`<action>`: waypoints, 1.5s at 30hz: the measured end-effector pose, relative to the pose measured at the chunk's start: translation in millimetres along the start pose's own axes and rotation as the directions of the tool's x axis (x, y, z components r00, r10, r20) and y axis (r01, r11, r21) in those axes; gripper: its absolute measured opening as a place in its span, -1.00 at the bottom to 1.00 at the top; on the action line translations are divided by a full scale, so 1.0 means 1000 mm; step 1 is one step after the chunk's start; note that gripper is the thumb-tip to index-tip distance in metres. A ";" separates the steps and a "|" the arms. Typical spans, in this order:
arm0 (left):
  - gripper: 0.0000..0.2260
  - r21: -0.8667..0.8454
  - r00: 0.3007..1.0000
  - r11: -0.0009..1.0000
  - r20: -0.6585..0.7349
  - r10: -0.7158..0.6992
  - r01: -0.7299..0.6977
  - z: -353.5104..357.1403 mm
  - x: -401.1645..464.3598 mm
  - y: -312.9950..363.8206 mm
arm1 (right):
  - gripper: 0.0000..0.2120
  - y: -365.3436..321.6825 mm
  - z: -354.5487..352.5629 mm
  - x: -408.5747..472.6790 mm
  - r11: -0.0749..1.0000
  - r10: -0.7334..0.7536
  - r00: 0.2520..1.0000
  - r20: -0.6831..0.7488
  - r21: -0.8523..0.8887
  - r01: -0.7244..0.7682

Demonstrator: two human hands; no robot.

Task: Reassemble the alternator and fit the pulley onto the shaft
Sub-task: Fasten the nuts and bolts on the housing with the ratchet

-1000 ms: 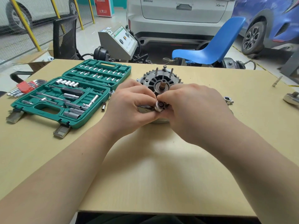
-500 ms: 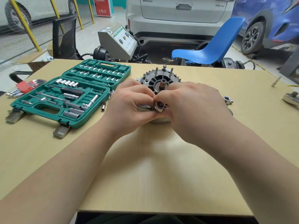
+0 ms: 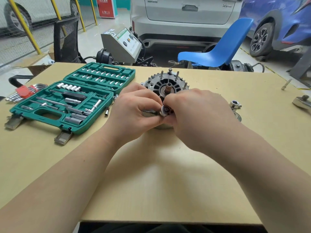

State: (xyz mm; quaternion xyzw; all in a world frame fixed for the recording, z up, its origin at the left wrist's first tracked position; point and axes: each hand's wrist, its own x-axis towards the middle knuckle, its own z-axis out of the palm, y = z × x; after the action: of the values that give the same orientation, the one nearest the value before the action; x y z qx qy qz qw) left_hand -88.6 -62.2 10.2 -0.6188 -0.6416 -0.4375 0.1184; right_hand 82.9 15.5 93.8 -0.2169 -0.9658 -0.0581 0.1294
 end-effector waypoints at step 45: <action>-0.70 0.024 0.999 0.999 0.025 0.030 -0.030 -0.004 0.000 -0.002 | -0.65 0.005 0.023 -0.001 0.982 0.123 0.991 -0.053 0.151 -0.114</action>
State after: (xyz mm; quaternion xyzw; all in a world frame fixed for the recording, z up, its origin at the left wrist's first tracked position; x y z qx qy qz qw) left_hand -92.0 -64.0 11.7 -0.6322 -0.6389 -0.4204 0.1245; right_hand 81.2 23.7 72.2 -0.2620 -0.9484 0.0148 0.1782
